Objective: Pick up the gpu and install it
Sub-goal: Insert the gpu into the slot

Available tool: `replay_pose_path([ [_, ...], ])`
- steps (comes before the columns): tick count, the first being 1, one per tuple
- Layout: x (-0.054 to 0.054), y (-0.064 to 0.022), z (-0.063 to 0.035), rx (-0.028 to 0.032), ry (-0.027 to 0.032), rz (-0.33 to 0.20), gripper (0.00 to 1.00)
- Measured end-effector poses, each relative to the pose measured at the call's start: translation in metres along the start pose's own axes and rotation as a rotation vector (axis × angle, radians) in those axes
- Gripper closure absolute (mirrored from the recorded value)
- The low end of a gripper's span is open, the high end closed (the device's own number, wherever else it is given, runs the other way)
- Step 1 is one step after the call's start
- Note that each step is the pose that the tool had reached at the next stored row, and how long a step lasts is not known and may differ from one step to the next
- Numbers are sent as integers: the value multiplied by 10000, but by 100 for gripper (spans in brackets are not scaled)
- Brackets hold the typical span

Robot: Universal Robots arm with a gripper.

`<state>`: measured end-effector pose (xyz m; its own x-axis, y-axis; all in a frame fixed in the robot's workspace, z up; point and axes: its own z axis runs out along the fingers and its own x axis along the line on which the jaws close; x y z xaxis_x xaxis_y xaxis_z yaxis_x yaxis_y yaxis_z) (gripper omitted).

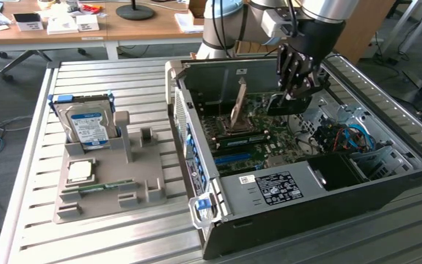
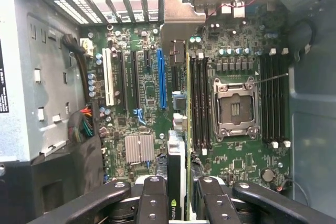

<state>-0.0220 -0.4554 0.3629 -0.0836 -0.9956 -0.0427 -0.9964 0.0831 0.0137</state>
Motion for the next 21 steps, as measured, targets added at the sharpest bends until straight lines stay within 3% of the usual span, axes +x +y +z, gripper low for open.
replay_pose_path([
  [21, 4, 0, 92, 0, 1, 1, 73],
])
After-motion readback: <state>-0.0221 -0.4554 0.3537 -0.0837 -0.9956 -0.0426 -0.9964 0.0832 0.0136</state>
